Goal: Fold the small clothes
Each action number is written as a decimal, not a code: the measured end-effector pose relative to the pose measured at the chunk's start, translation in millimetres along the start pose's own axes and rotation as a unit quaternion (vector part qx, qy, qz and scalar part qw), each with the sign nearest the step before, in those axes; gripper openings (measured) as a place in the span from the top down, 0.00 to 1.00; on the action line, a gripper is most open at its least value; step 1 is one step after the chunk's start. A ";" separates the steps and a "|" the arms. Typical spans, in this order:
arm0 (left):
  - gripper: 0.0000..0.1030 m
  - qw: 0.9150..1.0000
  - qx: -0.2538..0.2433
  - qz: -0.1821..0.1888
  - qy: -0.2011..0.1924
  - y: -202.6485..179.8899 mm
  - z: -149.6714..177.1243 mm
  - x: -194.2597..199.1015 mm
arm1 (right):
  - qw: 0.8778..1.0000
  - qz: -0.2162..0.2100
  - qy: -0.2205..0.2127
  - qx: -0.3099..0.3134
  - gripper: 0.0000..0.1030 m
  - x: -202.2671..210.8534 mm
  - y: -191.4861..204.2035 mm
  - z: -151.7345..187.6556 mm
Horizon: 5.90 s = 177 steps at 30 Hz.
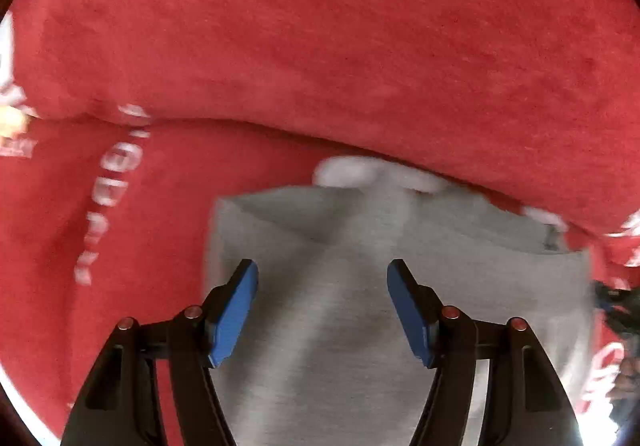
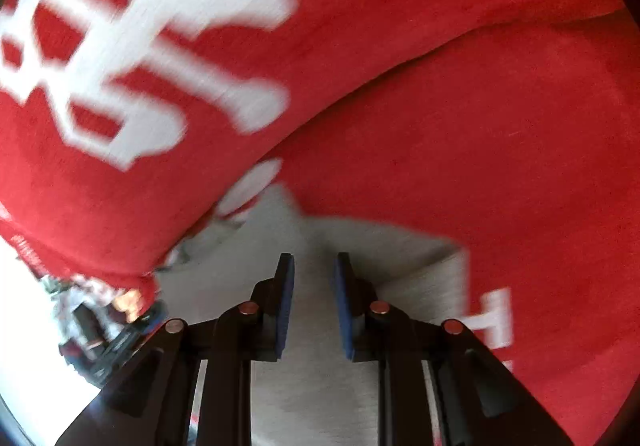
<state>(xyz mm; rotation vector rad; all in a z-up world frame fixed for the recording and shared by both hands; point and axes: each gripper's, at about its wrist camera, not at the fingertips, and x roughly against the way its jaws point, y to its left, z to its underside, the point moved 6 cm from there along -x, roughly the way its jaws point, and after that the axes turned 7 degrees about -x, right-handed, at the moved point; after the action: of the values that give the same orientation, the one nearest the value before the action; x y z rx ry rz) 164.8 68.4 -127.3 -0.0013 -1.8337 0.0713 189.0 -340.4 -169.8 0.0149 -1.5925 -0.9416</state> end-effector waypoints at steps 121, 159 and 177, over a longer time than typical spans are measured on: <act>0.00 0.978 0.069 0.161 0.114 114.0 133.0 54.5 | 0.973 -0.135 0.116 -0.148 0.27 -100.3 87.2 328.4; 0.44 0.933 -0.026 0.328 0.148 -8.8 55.7 -7.8 | 0.959 -0.190 0.203 -0.055 0.87 -103.2 143.9 332.0; 0.80 0.963 -0.093 0.224 0.118 -26.2 57.7 0.4 | 0.999 0.030 0.023 0.036 0.99 -67.1 61.5 218.2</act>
<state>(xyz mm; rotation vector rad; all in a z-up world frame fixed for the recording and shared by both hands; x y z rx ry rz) 110.0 39.5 -140.6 -0.5380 -1.5645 0.2073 55.4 -145.6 -178.1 0.0378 -1.5760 -0.8321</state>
